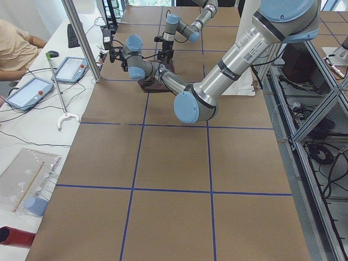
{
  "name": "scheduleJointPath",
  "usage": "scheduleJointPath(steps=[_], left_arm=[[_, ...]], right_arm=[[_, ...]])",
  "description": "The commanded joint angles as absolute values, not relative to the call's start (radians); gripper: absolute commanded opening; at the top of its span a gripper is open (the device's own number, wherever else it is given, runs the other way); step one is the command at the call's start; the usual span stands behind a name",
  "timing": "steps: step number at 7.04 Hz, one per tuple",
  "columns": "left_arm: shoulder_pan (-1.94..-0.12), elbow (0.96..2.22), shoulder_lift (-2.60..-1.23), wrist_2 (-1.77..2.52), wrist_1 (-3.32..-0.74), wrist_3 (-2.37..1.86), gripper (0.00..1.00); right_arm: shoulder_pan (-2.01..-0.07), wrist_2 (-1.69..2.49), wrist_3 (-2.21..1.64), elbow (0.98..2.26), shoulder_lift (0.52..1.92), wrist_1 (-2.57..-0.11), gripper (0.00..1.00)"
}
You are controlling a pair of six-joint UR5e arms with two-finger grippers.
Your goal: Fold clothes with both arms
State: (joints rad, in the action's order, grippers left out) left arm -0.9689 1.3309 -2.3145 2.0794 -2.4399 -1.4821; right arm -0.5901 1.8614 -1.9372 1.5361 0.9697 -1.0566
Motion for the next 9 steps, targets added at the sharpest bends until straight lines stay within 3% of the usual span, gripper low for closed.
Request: scheduleJointPath(steps=[1, 2, 3, 5, 8, 9], left_arm=[[-1.057, 1.465, -2.206, 2.250, -2.439, -1.485, 0.00], [-1.058, 1.465, -2.203, 2.250, -2.439, -1.485, 0.00], [-1.058, 1.465, -2.201, 2.250, -2.439, -1.485, 0.00], [-1.061, 1.465, -2.201, 2.252, -2.439, -1.486, 0.00], [-1.074, 1.488, -2.191, 2.253, -2.438, -1.486, 0.00], [-1.074, 1.515, -2.172, 2.258, -2.419, -1.486, 0.00]], right_arm=[[-0.584, 1.804, -1.907, 1.393, 0.889, -1.051, 0.86], [-0.587, 1.801, -1.875, 1.356, 0.888, -1.049, 0.80], [-0.598, 1.799, -1.870, 1.339, 0.878, -1.049, 0.01], [-0.618, 1.804, -1.823, 1.313, 0.870, -1.051, 0.00], [-0.777, 1.824, -1.601, 1.004, 0.699, -1.048, 0.00], [-0.808, 1.839, -1.536, 0.985, 0.699, -1.048, 0.00]])
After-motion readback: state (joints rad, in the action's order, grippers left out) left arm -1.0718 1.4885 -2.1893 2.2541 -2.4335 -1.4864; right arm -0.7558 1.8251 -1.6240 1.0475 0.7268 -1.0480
